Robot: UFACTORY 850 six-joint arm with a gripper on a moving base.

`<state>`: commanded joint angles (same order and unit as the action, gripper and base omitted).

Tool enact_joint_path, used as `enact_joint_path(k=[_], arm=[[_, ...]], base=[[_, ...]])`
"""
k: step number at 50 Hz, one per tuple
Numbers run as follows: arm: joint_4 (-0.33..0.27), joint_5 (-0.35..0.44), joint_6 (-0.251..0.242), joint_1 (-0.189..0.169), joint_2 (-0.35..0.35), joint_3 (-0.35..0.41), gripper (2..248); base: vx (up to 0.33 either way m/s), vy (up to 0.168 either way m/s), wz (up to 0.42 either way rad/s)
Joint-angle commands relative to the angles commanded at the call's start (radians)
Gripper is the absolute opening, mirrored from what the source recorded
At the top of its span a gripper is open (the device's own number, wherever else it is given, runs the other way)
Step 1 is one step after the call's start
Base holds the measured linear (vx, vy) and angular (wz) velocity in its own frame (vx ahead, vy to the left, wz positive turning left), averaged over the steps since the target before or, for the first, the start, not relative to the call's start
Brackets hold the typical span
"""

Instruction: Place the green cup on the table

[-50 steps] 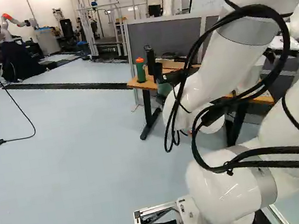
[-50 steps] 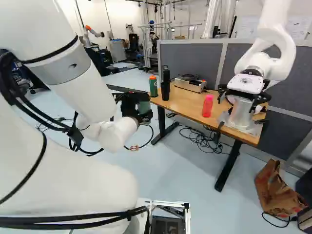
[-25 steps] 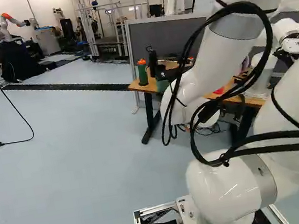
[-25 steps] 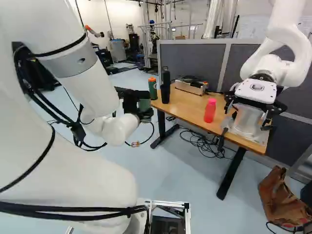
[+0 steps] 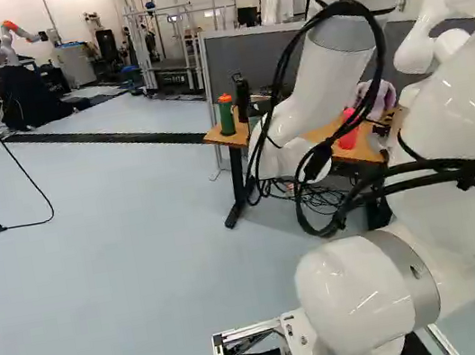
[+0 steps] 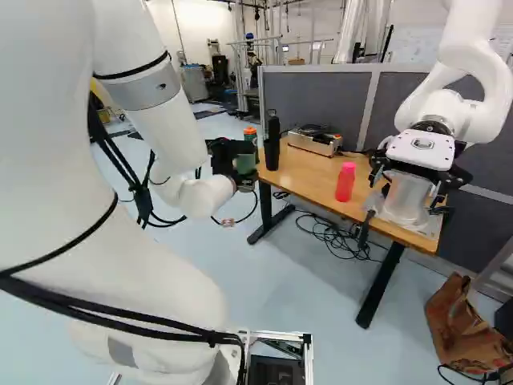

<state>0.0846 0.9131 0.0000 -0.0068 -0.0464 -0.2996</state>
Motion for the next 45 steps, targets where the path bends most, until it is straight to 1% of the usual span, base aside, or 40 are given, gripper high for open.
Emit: enact_joint_path(k=[31,45], arm=[[0.164,0.063,0.0,-0.006,0.161,-0.167,118],[0.247,0.092,0.0,-0.016,0.231,-0.244,118]], base=[[0.0,0.0,0.0],[0.0,0.0,0.0]])
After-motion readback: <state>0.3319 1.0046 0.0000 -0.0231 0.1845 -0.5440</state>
